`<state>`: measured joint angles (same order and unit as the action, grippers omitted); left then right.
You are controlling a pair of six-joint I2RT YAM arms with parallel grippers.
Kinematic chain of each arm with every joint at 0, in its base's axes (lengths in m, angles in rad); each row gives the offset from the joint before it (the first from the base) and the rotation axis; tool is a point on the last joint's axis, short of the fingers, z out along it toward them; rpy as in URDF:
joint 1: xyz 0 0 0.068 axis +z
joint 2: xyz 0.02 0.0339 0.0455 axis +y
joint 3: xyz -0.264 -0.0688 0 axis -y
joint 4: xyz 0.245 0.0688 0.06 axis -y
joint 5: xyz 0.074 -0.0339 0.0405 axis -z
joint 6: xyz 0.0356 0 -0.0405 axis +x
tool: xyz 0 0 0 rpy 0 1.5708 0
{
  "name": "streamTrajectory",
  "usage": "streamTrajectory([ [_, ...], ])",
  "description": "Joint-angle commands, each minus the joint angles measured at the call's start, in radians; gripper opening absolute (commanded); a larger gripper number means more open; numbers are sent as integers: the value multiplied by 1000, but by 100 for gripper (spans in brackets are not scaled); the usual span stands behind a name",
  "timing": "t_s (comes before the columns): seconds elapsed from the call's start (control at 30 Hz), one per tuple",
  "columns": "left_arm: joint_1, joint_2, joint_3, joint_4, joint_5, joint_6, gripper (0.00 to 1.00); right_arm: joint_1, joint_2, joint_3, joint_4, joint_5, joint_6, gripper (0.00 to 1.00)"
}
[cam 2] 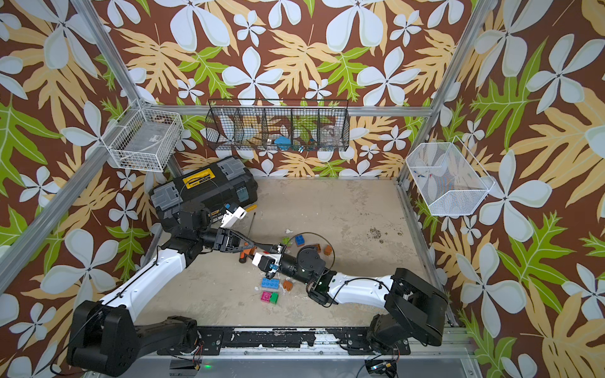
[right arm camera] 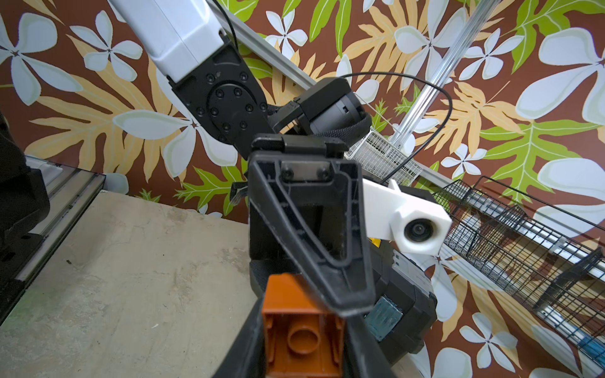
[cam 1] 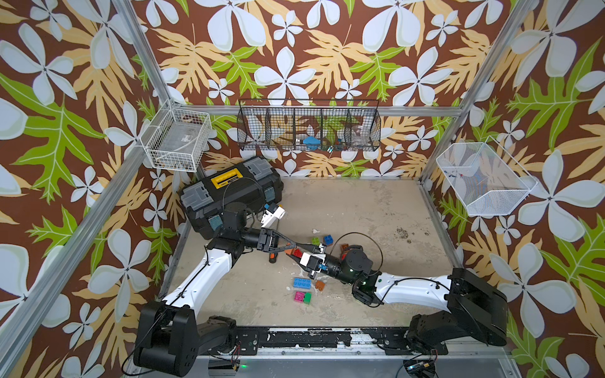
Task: Assemble the letter h with lego
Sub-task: Assemble the lego brick with the lego brick.
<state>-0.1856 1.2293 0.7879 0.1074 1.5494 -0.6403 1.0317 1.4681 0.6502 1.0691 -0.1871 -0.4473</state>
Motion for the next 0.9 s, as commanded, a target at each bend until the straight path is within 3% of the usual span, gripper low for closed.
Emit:
streamTrajectory([
  [0.0, -2, -7, 1, 18, 20, 19, 30, 0, 12, 4, 31, 12, -1, 28],
  [0.13, -3, -19, -4, 20, 10, 44, 22, 1, 9, -6, 28, 45, 5, 36],
  [0.37, 7, -32, 5, 39, -19, 98, 11, 1, -92, -127, 30, 35, -4, 69],
  [0.47, 36, -31, 13, -6, -65, 173, 0, 0, -171, -202, 28, 32, 23, 71],
  [0.6, 53, -40, 101, -343, -253, 536, 1, -2, -294, -285, 27, -17, 107, 74],
  [0.73, 52, -51, 123, -370, -451, 614, 3, -14, -396, -345, 35, -101, 233, 77],
  [0.77, 51, -53, 124, -370, -499, 637, 3, -19, -417, -353, 29, -120, 283, 99],
  [0.87, 24, -40, 141, -379, -672, 715, 3, -46, -455, -352, -10, -171, 458, 100],
])
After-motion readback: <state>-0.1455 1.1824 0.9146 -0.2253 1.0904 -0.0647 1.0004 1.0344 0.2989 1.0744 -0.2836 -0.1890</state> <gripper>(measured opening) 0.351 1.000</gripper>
